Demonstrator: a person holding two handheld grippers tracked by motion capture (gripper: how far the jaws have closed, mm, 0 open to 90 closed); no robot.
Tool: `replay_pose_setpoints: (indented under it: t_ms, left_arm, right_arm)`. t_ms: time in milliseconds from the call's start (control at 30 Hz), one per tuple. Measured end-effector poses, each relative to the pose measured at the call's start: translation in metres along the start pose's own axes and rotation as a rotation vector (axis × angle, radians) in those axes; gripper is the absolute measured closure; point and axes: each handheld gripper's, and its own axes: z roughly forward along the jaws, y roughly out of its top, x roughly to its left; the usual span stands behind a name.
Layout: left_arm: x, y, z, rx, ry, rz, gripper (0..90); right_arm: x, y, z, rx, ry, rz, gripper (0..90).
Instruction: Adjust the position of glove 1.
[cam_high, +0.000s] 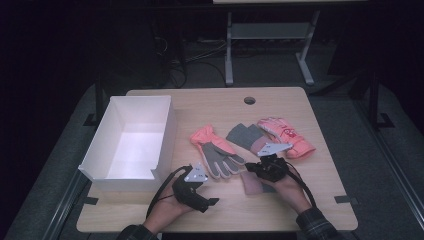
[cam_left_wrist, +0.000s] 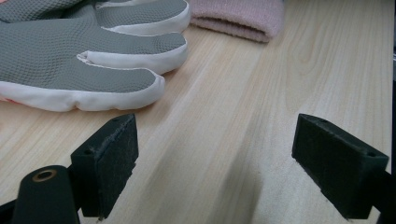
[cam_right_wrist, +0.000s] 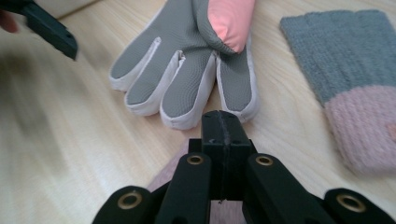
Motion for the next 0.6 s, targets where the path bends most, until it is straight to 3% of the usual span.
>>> replay_pose_setpoints:
  t_ms: [367,600]
  left_arm:
    - [-0.002,0.000,0.000,0.005,-0.009,0.013,14.1]
    - [-0.002,-0.001,0.001,-0.003,-0.007,0.007,14.1]
  right_arm:
    - [-0.001,0.001,0.019,0.051,0.005,0.005,90.0]
    - [0.002,-0.005,0.015,0.059,0.034,0.021,90.0]
